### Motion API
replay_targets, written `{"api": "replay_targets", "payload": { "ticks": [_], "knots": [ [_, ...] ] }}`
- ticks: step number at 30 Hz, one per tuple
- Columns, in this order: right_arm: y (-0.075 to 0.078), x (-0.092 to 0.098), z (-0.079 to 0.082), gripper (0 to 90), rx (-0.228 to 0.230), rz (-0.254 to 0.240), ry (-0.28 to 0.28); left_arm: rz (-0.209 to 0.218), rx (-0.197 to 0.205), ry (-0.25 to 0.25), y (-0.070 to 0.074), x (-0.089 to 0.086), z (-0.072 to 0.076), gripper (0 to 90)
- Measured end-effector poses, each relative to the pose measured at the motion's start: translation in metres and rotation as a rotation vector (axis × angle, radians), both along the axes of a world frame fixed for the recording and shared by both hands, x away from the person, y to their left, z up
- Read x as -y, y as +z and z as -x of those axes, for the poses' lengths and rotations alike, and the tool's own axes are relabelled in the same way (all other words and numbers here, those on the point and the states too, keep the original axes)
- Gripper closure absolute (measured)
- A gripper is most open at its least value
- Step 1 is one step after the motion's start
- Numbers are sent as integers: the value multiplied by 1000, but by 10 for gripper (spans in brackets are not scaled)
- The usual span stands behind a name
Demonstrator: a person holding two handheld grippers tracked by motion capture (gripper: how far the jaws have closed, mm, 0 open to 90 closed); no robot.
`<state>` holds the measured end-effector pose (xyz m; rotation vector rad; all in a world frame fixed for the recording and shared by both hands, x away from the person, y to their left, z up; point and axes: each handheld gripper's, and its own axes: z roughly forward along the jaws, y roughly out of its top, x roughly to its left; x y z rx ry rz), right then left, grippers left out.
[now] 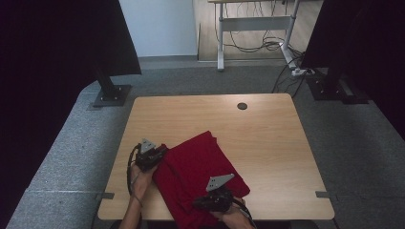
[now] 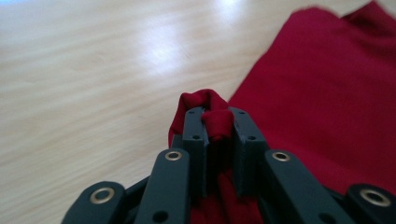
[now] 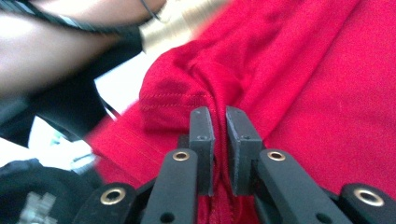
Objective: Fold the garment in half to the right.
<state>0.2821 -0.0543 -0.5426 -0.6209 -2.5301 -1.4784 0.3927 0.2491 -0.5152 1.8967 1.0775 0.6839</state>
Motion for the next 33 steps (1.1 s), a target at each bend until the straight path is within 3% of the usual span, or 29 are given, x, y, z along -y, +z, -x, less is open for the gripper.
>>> {"api": "replay_targets", "payload": {
  "ticks": [1, 2, 3, 4, 5, 6, 7, 8, 9, 10, 12, 13, 16, 17, 18, 19, 20, 21, 22, 23, 24, 25, 26, 27, 30, 31, 33],
  "knots": [
    [0, 0, 0, 821, 0, 0, 0, 0, 0, 0, 0, 0, 0, 794],
    [8, 1, 1, 821, 0, -31, 0, 10, 59, 4, 26, -3, 5, 794],
    [28, 3, 3, 822, 11, -98, 2, 13, 92, 5, 42, -3, 8, 797],
    [40, 6, 4, 822, 21, -132, 6, 9, 125, 6, 59, -2, 12, 798],
    [40, 6, 4, 822, 21, -132, 6, 9, 125, 6, 59, -2, 12, 798],
    [52, 8, 5, 821, 34, -159, 9, 3, 199, -4, 92, 4, 17, 798],
    [52, 8, 5, 821, 34, -159, 9, 3, 199, -4, 92, 4, 17, 798],
    [77, 16, 9, 821, 72, -193, 4, -4, 255, -25, 120, 17, 19, 798],
    [77, 16, 9, 821, 72, -193, 4, -4, 255, -25, 120, 17, 19, 798],
    [95, 29, 11, 821, 114, -205, -13, -4, 255, -25, 120, 17, 19, 798],
    [95, 29, 11, 821, 114, -205, -13, -4, 255, -25, 120, 17, 19, 798],
    [100, 76, 10, 820, 183, -179, -129, -32, 289, -140, 134, 79, -12, 797],
    [93, 86, 8, 820, 176, -171, -158, -32, 289, -140, 134, 79, -12, 795],
    [93, 86, 8, 820, 176, -171, -158, -34, 243, -200, 98, 116, -40, 795],
    [93, 86, 8, 820, 176, -171, -158, -34, 243, -200, 98, 116, -40, 788],
    [60, 110, 2, 820, 138, -108, -240, -34, 243, -200, 98, 116, -40, 788],
    [60, 110, 2, 819, 138, -108, -240, -124, 188, -232, 55, 145, -57, 788],
    [30, 123, -4, 820, 81, -45, -279, -160, 167, -236, 42, 152, -61, 784],
    [30, 123, -4, 820, 81, -45, -279, -160, 167, -236, 42, 152, -61, 779],
    [21, 126, -6, 820, 59, -26, -289, -195, 120, -236, 20, 158, -68, 779],
    [21, 126, -6, 820, 59, -26, -289, -195, 120, -236, 20, 158, -68, 770],
    [8, 129, -10, 820, 30, 11, -305, -195, 120, -236, 20, 158, -68, 770],
    [8, 129, -10, 819, 30, 11, -305, -213, 72, -217, -3, 156, -72, 770],
    [-2, 128, -15, 818, -9, 46, -304, -203, 56, -209, -9, 154, -73, 753],
    [-7, 124, -16, 818, -20, 70, -293, -187, 42, -203, -14, 151, -73, 745],
    [-7, 124, -16, 818, -20, 70, -293, -121, 14, -185, -21, 140, -70, 745],
    [-12, 115, -15, 818, -24, 90, -274, -121, 14, -185, -21, 140, -70, 742]
  ]
}}
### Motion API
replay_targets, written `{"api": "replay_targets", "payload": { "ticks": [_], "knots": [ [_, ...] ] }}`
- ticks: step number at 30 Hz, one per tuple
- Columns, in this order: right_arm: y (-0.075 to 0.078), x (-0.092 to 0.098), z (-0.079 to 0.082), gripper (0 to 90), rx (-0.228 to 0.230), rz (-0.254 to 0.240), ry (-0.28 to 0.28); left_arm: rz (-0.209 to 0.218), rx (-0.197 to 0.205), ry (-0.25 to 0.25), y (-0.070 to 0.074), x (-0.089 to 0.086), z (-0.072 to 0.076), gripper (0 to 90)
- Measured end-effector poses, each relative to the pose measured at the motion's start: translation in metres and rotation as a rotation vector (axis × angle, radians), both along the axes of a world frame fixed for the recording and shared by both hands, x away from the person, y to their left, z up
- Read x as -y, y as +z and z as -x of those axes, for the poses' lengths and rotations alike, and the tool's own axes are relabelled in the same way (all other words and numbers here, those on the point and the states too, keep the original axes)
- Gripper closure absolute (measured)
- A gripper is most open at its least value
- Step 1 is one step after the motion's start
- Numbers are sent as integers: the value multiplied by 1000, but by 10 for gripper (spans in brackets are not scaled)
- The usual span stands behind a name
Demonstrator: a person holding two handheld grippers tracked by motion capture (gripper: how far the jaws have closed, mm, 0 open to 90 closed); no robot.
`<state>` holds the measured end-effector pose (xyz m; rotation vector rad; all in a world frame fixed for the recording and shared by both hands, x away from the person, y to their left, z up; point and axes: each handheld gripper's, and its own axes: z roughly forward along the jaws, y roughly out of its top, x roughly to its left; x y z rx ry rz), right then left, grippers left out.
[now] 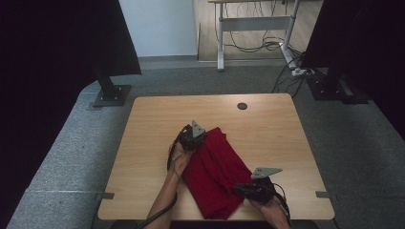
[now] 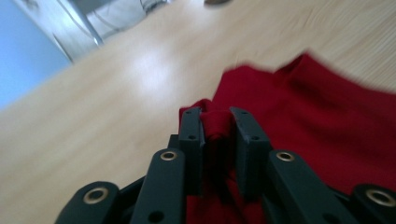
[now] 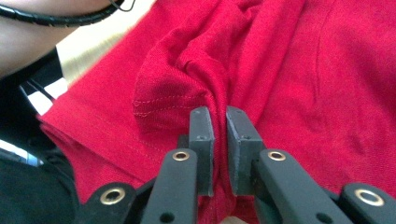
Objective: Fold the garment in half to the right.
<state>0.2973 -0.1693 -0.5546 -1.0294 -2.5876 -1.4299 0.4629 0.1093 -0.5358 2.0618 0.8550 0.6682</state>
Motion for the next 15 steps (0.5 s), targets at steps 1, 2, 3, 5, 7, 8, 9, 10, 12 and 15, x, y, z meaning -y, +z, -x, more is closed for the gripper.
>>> {"api": "replay_targets", "payload": {
  "ticks": [1, 2, 3, 5, 7, 8, 9, 10, 12, 15],
  "knots": [
    [0, 0, 0, 816, 0, 0, 0, 27, -22, 7, -3, -12, 6, 742],
    [-1, -7, 2, 814, -5, 0, 24, 39, -31, 12, -3, -17, 9, 741],
    [-1, -7, 2, 814, -5, 0, 24, 39, -31, 12, -3, -17, 9, 740],
    [-2, -11, 2, 814, -8, -4, 33, 64, -50, 21, -4, -29, 15, 739],
    [-3, -18, 4, 814, -21, -16, 55, 99, -76, 39, -5, -50, 26, 739],
    [-4, -34, 9, 812, -30, -26, 104, 107, -81, 42, -5, -56, 29, 738],
    [-4, -39, 10, 811, -30, -24, 120, 110, -88, 46, -4, -63, 33, 739],
    [-4, -45, 12, 811, -31, -22, 136, 116, -93, 52, -4, -68, 36, 739],
    [-4, -50, 14, 811, -30, -20, 152, 118, -96, 55, -4, -73, 39, 742],
    [-3, -55, 16, 811, -29, -19, 166, 86, -76, 68, 9, -84, 48, 742]
  ]
}}
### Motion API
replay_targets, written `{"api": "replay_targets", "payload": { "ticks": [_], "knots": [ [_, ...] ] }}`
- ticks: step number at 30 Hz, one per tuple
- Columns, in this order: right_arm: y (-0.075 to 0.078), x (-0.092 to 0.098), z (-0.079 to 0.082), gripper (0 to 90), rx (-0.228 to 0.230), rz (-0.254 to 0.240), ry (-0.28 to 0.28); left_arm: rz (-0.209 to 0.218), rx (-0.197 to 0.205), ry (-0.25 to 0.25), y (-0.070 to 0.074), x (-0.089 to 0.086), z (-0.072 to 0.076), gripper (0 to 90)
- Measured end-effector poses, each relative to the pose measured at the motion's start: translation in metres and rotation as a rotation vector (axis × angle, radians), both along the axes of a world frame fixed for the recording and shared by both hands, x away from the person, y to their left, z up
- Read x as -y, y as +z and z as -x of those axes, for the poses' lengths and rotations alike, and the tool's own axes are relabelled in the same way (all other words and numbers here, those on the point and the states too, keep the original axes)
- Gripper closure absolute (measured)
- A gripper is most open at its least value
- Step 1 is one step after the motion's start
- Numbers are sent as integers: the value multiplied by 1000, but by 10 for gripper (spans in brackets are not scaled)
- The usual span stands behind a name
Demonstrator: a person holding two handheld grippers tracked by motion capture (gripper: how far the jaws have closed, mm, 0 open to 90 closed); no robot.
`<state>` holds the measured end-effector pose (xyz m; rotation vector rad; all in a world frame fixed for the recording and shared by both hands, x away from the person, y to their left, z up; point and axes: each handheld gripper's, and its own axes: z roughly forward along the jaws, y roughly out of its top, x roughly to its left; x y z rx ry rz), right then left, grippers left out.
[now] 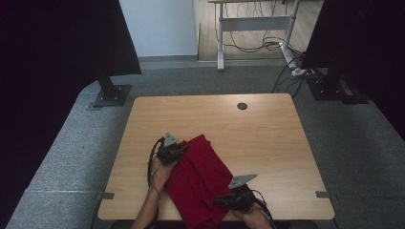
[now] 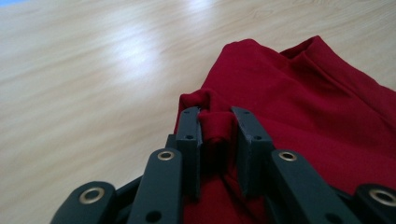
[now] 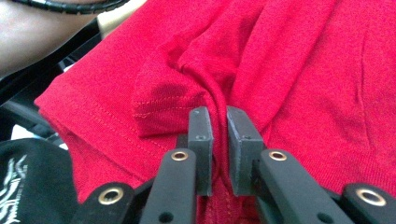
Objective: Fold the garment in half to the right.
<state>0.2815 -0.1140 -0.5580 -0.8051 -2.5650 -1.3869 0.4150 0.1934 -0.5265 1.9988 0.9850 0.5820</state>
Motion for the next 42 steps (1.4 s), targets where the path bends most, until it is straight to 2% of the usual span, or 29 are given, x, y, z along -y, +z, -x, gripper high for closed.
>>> {"api": "replay_targets", "payload": {
  "ticks": [1, 2, 5, 6, 7, 9, 10, 11, 12, 13, 14, 15, 17, 19, 20, 21, 23, 24, 26, 28, 29, 34, 37, 39, 40, 42],
  "knots": [
    [5, -11, 4, 814, -5, -37, 32, -31, 32, -1, 14, -1, 3, 786],
    [13, -12, 5, 815, -4, -79, 36, -38, 59, -1, 25, 0, 4, 791],
    [19, -11, 5, 815, 1, -104, 35, -38, 59, -1, 25, 0, 4, 792],
    [19, -11, 5, 815, 1, -104, 35, -34, 152, -6, 59, 8, 3, 792],
    [45, 1, 5, 815, 60, -162, 9, -31, 156, -10, 59, 11, 0, 790],
    [47, 7, 4, 815, 70, -159, -7, -31, 156, -10, 59, 11, 0, 788],
    [47, 7, 4, 815, 70, -159, -7, -27, 104, -19, 35, 19, -13, 788],
    [39, 21, -2, 815, 60, -103, -49, -28, 85, -26, 24, 19, -16, 775],
    [33, 23, -3, 815, 51, -78, -53, -28, 66, -32, 14, 20, -18, 771],
    [33, 23, -3, 815, 51, -78, -53, -28, 66, -32, 14, 20, -18, 763],
    [26, 23, -3, 815, 46, -52, -51, -15, 42, -38, 1, 18, -21, 763],
    [15, 23, -3, 817, 41, -11, -52, -1, 29, -39, -4, 17, -23, 754],
    [9, 22, -4, 817, 31, 8, -53, 27, 8, -41, -8, 14, -26, 737],
    [8, 21, -3, 817, 37, 20, -53, 27, 8, -41, -8, 14, -26, 726],
    [8, 21, -3, 817, 37, 20, -53, 57, -33, -47, -10, 9, -30, 726],
    [6, 16, 0, 818, 62, 61, -52, 83, -49, -40, -11, 6, -31, 688],
    [6, 15, 2, 818, 67, 68, -57, 83, -49, -40, -11, 6, -31, 676],
    [6, 15, 2, 818, 67, 68, -57, 148, -86, -5, -13, -2, -36, 676],
    [7, 12, 5, 817, 91, 92, -70, 173, -97, 20, -13, -3, -37, 663],
    [7, 12, 5, 817, 94, 94, -73, 173, -97, 20, -13, -3, -37, 659],
    [7, 12, 5, 817, 94, 94, -73, 210, -121, 40, -13, -8, -40, 659],
    [7, 11, 6, 817, 96, 97, -80, 219, -120, 55, -9, -12, -41, 600],
    [7, 10, 5, 815, 100, 103, -92, 203, -94, 61, -5, -16, -40, 574],
    [7, 10, 4, 815, 99, 103, -95, 203, -94, 61, -5, -16, -40, 561],
    [7, 10, 4, 815, 99, 103, -95, 167, -51, 113, 2, -25, -38, 561],
    [6, 10, 4, 815, 96, 101, -96, 167, -51, 113, 2, -25, -38, 541]
  ]
}}
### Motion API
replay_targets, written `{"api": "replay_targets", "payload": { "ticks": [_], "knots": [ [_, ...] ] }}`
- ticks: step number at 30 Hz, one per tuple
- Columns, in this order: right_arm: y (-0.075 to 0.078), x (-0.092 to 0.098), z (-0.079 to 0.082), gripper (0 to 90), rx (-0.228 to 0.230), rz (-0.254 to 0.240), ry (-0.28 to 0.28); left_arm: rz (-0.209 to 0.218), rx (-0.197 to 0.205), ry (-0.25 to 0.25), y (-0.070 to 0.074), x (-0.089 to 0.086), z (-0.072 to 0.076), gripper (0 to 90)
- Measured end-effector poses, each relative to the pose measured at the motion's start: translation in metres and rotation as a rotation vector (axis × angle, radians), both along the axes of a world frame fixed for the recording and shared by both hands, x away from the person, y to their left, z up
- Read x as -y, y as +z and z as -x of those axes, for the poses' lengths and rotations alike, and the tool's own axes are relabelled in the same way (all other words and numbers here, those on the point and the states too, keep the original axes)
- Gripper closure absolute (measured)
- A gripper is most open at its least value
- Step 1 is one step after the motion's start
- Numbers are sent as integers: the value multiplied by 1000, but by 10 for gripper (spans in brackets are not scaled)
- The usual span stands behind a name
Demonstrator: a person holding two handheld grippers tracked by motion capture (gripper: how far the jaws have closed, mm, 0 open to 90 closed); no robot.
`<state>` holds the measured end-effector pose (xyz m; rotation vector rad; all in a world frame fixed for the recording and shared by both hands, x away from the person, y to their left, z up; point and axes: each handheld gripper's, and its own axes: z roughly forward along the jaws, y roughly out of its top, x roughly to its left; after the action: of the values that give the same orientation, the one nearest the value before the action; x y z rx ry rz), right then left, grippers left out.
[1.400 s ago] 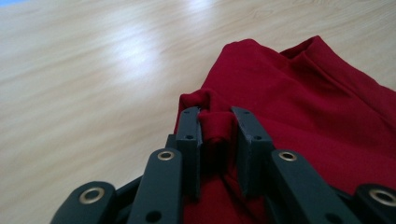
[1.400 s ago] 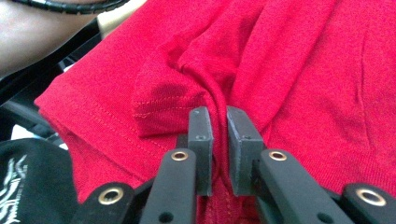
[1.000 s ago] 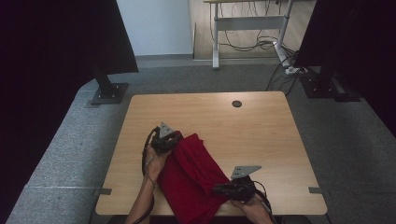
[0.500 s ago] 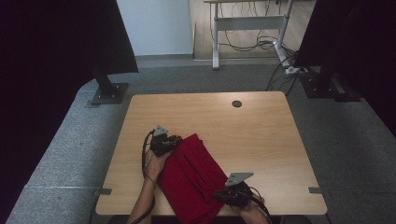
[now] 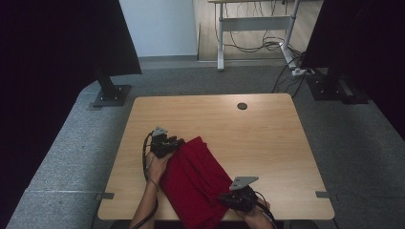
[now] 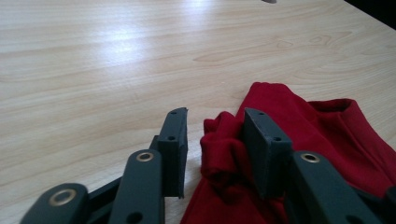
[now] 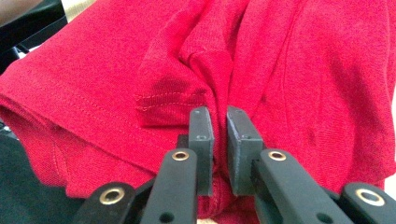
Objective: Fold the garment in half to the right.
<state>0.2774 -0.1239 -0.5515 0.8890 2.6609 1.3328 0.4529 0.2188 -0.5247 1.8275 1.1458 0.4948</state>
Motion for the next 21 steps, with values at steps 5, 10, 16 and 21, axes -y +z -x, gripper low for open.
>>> {"api": "replay_targets", "payload": {
  "ticks": [5, 10, 16, 21],
  "knots": [
    [-1, 0, -1, 812, -3, -5, 3, -67, 27, -27, 12, -9, 11, 450],
    [-1, 1, -1, 799, 3, -9, 3, -273, 106, -107, 41, -15, 54, 381],
    [-2, 1, -2, 795, 4, -10, 8, -251, 138, -168, 53, -9, 95, 322],
    [-2, 1, -1, 784, 12, -9, 7, -209, 92, -245, 37, 8, 121, 309]
  ]
}}
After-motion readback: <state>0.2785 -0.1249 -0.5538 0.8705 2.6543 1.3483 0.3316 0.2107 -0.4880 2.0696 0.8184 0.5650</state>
